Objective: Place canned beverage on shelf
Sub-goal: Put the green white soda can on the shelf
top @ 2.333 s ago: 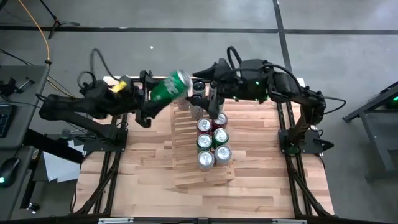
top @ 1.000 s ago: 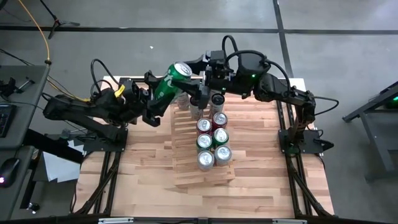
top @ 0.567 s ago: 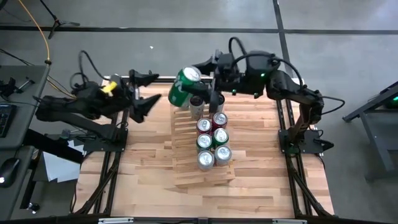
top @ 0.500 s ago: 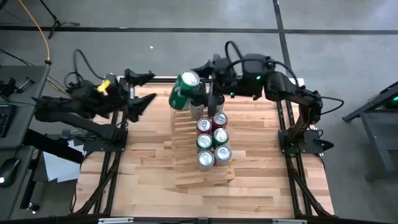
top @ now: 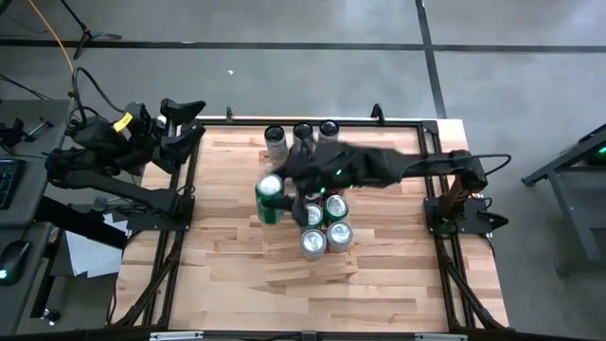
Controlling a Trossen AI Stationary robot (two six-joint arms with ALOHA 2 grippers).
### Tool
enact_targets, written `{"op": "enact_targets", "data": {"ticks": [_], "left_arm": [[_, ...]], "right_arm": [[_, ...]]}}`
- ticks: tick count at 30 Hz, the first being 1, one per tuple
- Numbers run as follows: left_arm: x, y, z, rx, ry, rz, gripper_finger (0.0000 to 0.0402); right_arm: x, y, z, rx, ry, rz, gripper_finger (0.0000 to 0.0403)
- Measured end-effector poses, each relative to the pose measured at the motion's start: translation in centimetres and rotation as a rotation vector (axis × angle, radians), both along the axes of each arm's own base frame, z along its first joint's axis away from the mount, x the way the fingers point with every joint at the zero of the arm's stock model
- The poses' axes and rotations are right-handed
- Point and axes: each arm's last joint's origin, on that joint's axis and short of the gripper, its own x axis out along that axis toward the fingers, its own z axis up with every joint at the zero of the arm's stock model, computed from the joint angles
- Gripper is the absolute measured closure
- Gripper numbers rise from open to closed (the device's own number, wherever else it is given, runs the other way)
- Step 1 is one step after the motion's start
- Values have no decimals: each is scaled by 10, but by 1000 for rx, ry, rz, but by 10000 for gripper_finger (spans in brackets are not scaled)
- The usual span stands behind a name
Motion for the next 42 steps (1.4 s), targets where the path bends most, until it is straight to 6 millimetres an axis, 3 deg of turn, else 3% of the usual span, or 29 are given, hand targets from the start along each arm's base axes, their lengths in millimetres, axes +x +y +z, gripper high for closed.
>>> {"op": "enact_targets", "data": {"ticks": [3, 9, 29, 42], "left_arm": [[2, 0, -2, -22, 12, -12, 14], [7, -1, -6, -41, 45, -22, 14], [9, -1, -6, -55, 44, -26, 14], [9, -1, -6, -65, 38, -29, 14]], "right_arm": [[5, 7, -23, -3, 44, -1, 114], [5, 27, -49, -109, 110, -58, 114], [-1, 43, -56, -198, 165, -62, 114], [13, 64, -80, -179, 188, -99, 114]]}}
